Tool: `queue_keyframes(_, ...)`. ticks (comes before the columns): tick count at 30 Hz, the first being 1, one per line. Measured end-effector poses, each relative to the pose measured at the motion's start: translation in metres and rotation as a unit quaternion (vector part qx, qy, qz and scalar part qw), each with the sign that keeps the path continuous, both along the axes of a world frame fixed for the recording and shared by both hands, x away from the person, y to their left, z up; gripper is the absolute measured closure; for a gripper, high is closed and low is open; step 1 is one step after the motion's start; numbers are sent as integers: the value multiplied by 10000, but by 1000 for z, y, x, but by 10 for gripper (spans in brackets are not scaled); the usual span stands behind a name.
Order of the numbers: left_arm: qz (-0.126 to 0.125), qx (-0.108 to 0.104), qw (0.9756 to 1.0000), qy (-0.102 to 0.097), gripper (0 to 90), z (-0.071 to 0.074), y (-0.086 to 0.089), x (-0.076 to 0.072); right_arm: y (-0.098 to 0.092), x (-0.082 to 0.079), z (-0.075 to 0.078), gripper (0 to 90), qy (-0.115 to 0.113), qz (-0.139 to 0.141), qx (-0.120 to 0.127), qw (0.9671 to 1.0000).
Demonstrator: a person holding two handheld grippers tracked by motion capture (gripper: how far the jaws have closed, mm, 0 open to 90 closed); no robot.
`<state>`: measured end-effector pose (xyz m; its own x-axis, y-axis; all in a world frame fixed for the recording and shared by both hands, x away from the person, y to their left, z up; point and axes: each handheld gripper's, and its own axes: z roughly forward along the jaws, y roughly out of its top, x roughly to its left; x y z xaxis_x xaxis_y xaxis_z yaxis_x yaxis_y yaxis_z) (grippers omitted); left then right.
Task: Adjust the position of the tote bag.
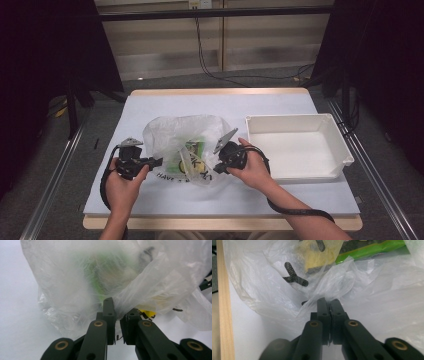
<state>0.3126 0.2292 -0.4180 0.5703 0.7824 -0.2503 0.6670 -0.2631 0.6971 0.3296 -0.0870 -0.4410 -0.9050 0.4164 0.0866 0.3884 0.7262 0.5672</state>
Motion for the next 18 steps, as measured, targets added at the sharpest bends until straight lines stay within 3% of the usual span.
queue_keyframes(1,-52,35,10000,9,834,1,-1,0,-1,0,1,680,-31,-135,73,9999)
queue_keyframes(3,-105,32,9999,-4,834,3,-3,-1,-3,1,4,663,-98,-157,140,9997)
queue_keyframes(5,-105,13,9999,-14,834,3,-6,-2,-3,1,9,598,-135,-184,379,9990)
queue_keyframes(8,-91,-19,10000,14,834,3,-6,-2,1,0,18,484,-240,-249,480,9983)
queue_keyframes(12,-125,8,9999,46,835,2,-7,-3,6,3,27,422,-277,-265,527,9979)
queue_keyframes(18,-143,15,9999,41,835,3,-8,-3,11,5,31,389,-156,-271,663,9973)
